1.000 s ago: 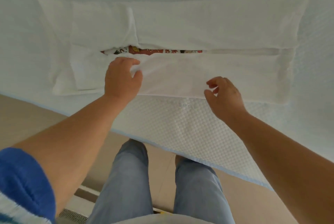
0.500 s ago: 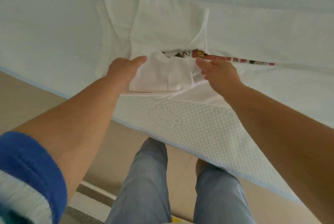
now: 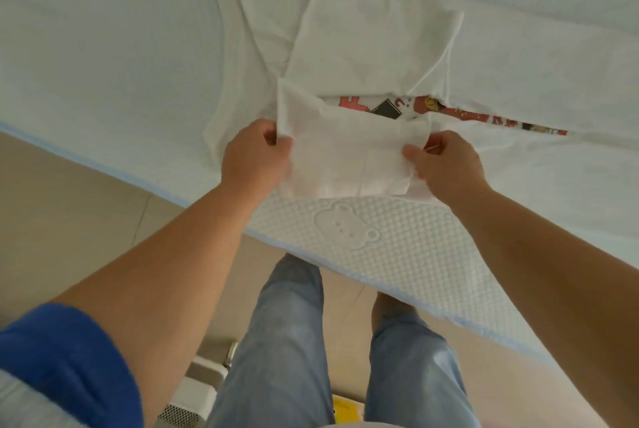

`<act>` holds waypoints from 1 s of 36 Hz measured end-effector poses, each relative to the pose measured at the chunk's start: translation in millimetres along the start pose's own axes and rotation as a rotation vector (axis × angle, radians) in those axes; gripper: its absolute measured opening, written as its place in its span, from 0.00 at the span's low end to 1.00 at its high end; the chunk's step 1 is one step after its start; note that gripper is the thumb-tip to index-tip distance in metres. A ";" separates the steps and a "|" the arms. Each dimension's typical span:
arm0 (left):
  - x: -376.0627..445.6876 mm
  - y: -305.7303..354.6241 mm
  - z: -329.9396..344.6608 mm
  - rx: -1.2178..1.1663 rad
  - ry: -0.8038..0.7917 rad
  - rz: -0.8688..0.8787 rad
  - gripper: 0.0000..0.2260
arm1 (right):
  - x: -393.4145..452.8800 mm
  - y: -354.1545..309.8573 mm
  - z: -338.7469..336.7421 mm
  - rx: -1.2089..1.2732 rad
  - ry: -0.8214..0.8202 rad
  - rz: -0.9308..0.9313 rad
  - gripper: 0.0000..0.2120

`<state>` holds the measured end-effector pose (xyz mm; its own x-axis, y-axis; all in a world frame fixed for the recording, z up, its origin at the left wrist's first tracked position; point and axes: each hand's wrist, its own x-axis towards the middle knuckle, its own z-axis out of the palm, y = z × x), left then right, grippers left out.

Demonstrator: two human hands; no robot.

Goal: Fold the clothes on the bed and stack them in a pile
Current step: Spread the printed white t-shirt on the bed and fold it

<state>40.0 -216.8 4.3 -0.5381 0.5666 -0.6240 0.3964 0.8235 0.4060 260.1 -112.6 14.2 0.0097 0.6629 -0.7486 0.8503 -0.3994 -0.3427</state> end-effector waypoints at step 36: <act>8.5 -23.8 -32.8 -0.052 0.276 0.026 0.11 | -14.5 -17.5 10.6 -0.255 0.265 -0.487 0.17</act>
<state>1.6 -230.6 11.2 -0.7132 0.5684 -0.4103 0.3782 0.8048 0.4575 239.5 -121.9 25.0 -0.3092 0.8794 -0.3620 0.8888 0.1318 -0.4389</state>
